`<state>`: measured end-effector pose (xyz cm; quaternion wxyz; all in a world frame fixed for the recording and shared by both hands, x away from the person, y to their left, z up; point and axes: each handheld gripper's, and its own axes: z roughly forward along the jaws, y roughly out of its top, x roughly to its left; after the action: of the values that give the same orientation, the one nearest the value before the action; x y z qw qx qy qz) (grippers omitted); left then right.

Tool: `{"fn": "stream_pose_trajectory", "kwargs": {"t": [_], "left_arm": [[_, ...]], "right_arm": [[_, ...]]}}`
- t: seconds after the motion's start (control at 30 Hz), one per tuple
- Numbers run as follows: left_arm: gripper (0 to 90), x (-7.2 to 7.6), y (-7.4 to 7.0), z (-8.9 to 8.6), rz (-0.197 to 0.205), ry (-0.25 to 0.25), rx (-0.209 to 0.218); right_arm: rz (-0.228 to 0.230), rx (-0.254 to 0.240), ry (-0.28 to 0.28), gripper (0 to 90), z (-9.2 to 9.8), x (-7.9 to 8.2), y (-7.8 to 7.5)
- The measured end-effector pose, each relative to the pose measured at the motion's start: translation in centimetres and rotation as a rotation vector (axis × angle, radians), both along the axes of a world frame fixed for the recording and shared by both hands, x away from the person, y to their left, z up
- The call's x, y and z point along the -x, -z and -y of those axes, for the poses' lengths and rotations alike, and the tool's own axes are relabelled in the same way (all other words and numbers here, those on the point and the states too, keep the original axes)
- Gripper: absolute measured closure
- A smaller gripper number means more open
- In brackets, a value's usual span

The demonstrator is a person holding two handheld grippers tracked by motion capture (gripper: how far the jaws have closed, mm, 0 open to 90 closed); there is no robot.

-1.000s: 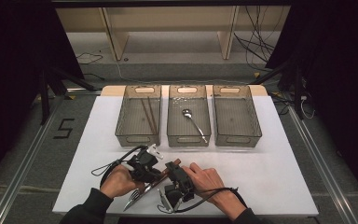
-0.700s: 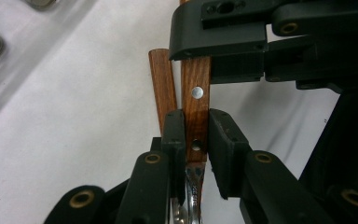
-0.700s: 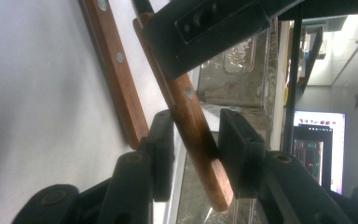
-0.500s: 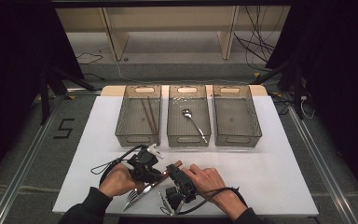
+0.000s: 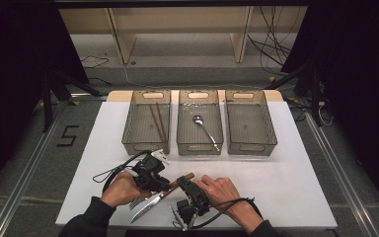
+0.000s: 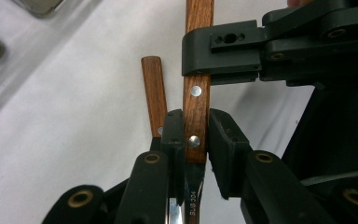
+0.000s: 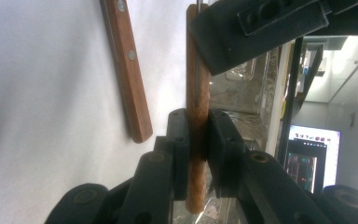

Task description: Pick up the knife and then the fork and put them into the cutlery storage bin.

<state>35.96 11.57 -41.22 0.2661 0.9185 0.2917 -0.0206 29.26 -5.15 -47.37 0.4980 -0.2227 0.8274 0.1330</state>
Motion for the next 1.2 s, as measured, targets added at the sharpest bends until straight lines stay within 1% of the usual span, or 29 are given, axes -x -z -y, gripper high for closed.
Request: {"fn": "stream_pose_trajectory", "kwargs": {"t": [0.03, 0.1, 0.13, 0.17, 0.2, 0.23, 0.27, 0.33, 0.37, 0.4, 0.43, 0.47, 0.57, 0.63, 0.7, 0.73, 0.8, 0.87, 0.9, 0.97, 1.0, 1.13, 1.17, 1.2], "left_arm": [[75.1, -0.1, -0.1, -0.1, -0.003, -0.006, 0.009], [73.5, -0.1, -0.3, -0.3, 0.01, -0.026, 0.013], [70.6, -0.2, -0.5, -0.6, 0.016, -0.035, 0.021], [65.6, -0.3, -0.8, -0.9, 0.02, -0.046, 0.034], [63.1, -0.4, -1.0, -1.2, 0.025, -0.061, 0.045], [62.3, -0.4, -1.2, -1.4, 0.03, -0.067, 0.047], [60.4, -0.5, -1.4, -1.7, 0.037, -0.081, 0.048], [53.4, -0.7, -1.6, -2.1, 0.045, -0.102, 0.044], [51.5, -0.7, -1.7, -2.4, 0.052, -0.112, 0.049], [49.0, -0.8, -1.8, -2.6, 0.059, -0.126, 0.05], [45.4, -0.9, -1.9, -2.8, 0.063, -0.141, 0.052], [42.8, -1.0, -2.0, -3.0, 0.069, -0.152, 0.053], [37.3, -1.3, -2.5, -3.9, 0.09, -0.201, 0.1], [35.3, -1.4, -2.8, -4.5, 0.106, -0.223, 0.108], [33.4, -1.6, -3.0, -5.0, 0.124, -0.25, 0.117], [32.8, -1.6, -3.0, -5.2, 0.128, -0.26, 0.122], [31.0, -1.7, -3.1, -5.6, 0.144, -0.281, 0.127], [29.6, -1.8, -3.1, -5.9, 0.152, -0.291, 0.13], [28.8, -1.7, -3.1, -6.0, 0.157, -0.302, 0.135], [27.8, -1.8, -3.0, -6.1, 0.162, -0.309, 0.132], [27.3, -1.8, -2.8, -6.2, 0.165, -0.314, 0.135], [25.7, -1.8, -2.4, -6.3, 0.175, -0.329, 0.145], [25.5, -1.8, -2.3, -6.3, 0.178, -0.327, 0.145], [25.0, -1.7, -2.3, -6.3, 0.181, -0.326, 0.144]], "right_arm": [[0.001, -0.011, 0.001, 80.8, 0.0, 0.0, -0.1], [0.002, -0.002, 0.004, 81.1, 0.2, -0.1, -0.2], [-0.004, 0.011, 0.018, 81.2, 0.4, -0.1, -0.2], [-0.001, 0.01, 0.019, 81.2, 0.6, -0.2, -0.1], [0.002, 0.016, 0.018, 81.3, 0.7, -0.2, 0.0], [-0.002, 0.031, 0.025, 81.3, 0.9, -0.2, -0.1], [-0.001, 0.014, 0.022, 81.4, 1.1, -0.3, 0.0], [-0.006, 0.015, 0.036, 81.4, 1.4, -0.2, -0.2], [0.004, 0.005, 0.03, 81.4, 1.5, -0.3, -0.2], [-0.005, 0.008, 0.052, 81.4, 1.7, -0.2, -0.3], [0.001, -0.002, 0.048, 81.4, 1.9, -0.3, -0.4], [0.009, 0.0, 0.041, 81.4, 2.1, -0.4, -0.5], [0.006, -0.007, 0.072, 81.3, 2.7, -0.4, -0.8], [0.001, -0.019, 0.082, 81.3, 3.2, -0.5, -1.0], [-0.006, -0.034, 0.103, 81.3, 3.7, -0.7, -1.2], [-0.004, -0.042, 0.104, 81.3, 4.0, -0.8, -1.4], [-0.016, -0.062, 0.121, 81.3, 4.7, -1.0, -1.7], [-0.028, -0.094, 0.145, 81.3, 5.4, -1.2, -2.0], [-0.036, -0.096, 0.153, 81.3, 5.8, -1.3, -2.4], [-0.055, -0.145, 0.176, 81.3, 6.7, -1.7, -2.9], [-0.077, -0.159, 0.202, 81.3, 7.1, -1.8, -3.3], [-0.103, -0.222, 0.265, 81.3, 8.9, -2.5, -4.5], [-0.115, -0.229, 0.277, 81.3, 9.3, -2.8, -4.8], [-0.131, -0.25, 0.302, 81.3, 9.8, -3.1, -5.1]]}}
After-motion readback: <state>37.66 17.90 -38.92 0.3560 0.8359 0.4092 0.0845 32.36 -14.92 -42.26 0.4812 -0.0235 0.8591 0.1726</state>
